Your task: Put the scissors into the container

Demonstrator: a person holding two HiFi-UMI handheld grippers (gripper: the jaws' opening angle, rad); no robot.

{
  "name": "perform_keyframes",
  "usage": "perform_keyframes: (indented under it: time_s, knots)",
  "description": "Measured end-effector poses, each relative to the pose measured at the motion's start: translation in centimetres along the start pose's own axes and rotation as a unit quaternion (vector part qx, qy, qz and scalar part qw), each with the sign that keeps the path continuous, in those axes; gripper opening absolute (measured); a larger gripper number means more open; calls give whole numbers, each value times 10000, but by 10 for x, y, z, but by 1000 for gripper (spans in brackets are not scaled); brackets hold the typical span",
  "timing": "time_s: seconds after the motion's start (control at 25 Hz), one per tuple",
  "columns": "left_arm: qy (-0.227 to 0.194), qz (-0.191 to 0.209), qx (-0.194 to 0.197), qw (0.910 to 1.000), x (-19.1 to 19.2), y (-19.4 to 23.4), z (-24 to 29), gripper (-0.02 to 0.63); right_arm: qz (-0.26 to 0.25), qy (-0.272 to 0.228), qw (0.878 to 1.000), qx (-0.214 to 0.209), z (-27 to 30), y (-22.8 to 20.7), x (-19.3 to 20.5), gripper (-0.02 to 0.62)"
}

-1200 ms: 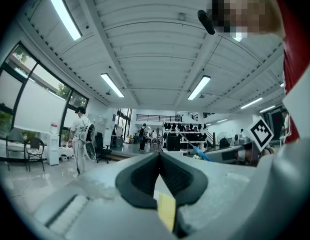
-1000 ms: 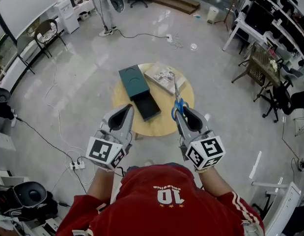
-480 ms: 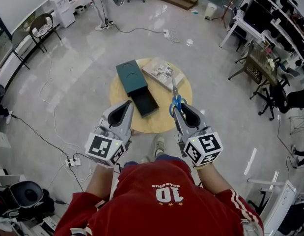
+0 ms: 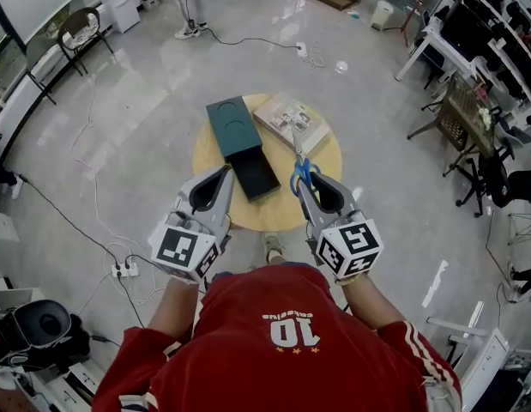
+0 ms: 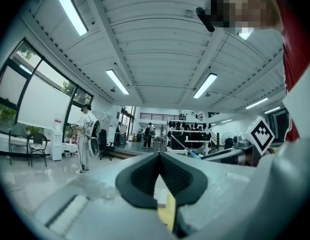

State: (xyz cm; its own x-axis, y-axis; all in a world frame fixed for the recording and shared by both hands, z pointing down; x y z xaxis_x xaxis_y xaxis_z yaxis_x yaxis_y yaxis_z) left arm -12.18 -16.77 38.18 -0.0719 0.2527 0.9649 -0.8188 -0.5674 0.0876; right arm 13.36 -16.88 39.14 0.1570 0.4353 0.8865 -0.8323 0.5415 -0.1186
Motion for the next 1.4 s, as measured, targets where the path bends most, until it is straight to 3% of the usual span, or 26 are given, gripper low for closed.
perform_keyframes:
  time_s: [0.68,1.4]
  knots:
    - [260,-403,-176,9987,25,29,50,2,-18,1121,9928,-428,102,-36,35,89]
    - [621,-711,-468,9944,46,53,80,2,-378,2504,9650,-688,207,-68,119,89]
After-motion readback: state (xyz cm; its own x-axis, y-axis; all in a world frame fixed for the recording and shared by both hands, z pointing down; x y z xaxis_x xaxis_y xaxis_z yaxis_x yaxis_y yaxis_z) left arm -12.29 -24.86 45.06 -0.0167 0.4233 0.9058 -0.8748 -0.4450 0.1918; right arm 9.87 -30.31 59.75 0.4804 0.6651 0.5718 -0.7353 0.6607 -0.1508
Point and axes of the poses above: the fingertips, and each gripper's own axes: z forward along the fingers, y to its left, x out of its underside, the point moved 10 cm from there along -z, backward along the fingers, and after that the axes turned 14 degrees about y, right-handed, at the moved point
